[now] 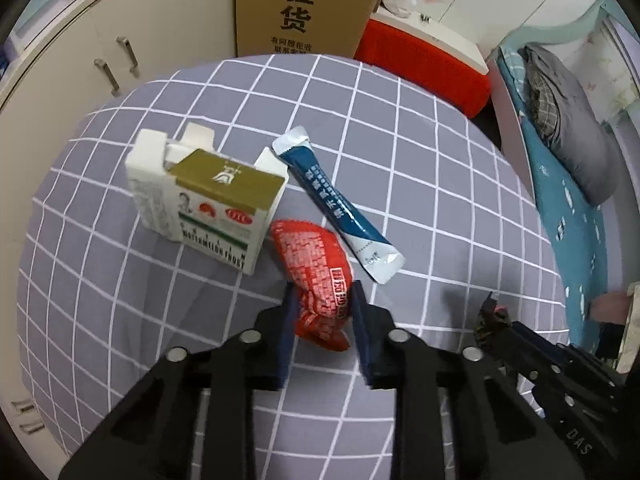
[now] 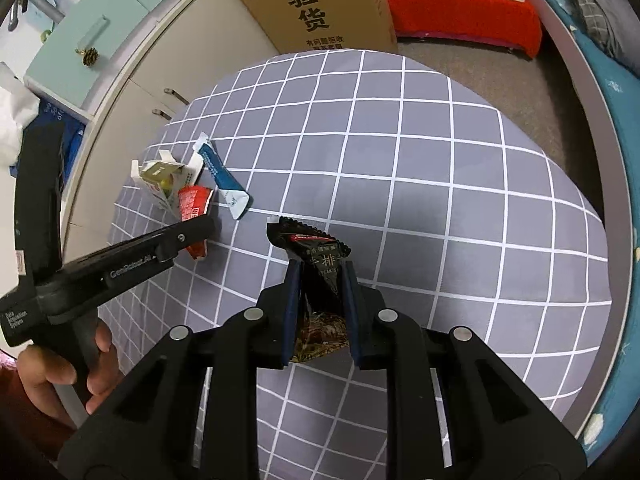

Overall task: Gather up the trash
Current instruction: 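Grasp the black snack bag with the right tool while the left tool grasps the red bag, then carry the red bag and black bag over the blue bucket and release both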

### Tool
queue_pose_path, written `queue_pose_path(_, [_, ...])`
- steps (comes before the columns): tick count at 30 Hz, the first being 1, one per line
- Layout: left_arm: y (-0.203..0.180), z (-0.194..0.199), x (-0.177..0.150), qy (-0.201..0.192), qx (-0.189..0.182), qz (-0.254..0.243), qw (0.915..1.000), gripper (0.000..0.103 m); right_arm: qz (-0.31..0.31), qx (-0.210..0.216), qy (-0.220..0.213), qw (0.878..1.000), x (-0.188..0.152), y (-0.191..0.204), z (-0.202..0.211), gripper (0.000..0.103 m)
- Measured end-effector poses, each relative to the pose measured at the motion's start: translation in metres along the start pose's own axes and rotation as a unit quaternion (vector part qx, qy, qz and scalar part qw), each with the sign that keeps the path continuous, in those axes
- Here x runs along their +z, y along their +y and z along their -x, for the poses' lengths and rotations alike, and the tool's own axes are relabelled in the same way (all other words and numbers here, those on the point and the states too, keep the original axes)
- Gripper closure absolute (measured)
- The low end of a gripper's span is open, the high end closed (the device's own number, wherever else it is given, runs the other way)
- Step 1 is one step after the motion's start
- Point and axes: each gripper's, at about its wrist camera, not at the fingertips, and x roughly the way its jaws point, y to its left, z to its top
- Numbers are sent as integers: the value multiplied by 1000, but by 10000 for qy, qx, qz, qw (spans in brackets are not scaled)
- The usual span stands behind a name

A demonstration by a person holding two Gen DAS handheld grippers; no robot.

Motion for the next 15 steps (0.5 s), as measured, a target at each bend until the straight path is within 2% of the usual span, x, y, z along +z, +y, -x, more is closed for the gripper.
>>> queue_pose_path(8, [-17,36,-16,-264,-13,133,9996,80,73,240,-167,9995,-4,-8,27,82])
queue_pose_path(15, [-72,63,-36,-457,-78,-8,9989,80,129,389,-344,9986,-16,-36,67,82])
